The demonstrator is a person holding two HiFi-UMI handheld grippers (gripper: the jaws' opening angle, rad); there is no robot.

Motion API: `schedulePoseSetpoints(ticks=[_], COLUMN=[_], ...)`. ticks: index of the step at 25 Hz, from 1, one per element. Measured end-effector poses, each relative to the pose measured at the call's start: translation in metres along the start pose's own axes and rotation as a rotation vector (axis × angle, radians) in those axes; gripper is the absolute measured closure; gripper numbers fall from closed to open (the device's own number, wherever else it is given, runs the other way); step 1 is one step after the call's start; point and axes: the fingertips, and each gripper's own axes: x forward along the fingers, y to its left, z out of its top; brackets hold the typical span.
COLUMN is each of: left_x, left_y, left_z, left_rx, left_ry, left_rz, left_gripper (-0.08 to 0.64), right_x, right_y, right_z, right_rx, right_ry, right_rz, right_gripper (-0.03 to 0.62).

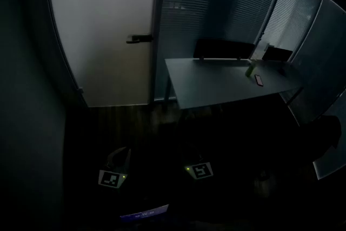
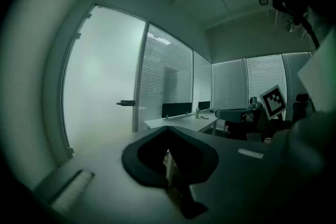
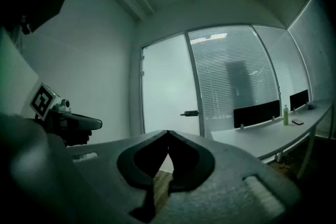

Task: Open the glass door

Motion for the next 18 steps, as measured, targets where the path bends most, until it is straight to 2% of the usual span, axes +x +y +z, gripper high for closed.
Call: schedulePoseSetpoints(ticks=[4,12,18], left_x=[-0.010,-0.035,-0.041], left_y=[0.013,0.039,0.055], left_z=[-0.001,-0.002,-0.005], left_rx=[0.006,0.004,0.007], left_ry=[0.002,0.003,-0.003], left_rz=[-0.002,0.004,0.015], left_gripper=[0.557,0.557,0.557], right_x=[0.004,0.011,0.023], right_y=[0.014,0.042,0.062], right_z=[0.002,0.000,-0.012], right_rx=[0.046,0.032,0.029], right_ry=[-0.020,-0.014,0.015], right_rz=[-0.007,-0.034,-0.002], right_gripper=[0.590,0.590,0.589])
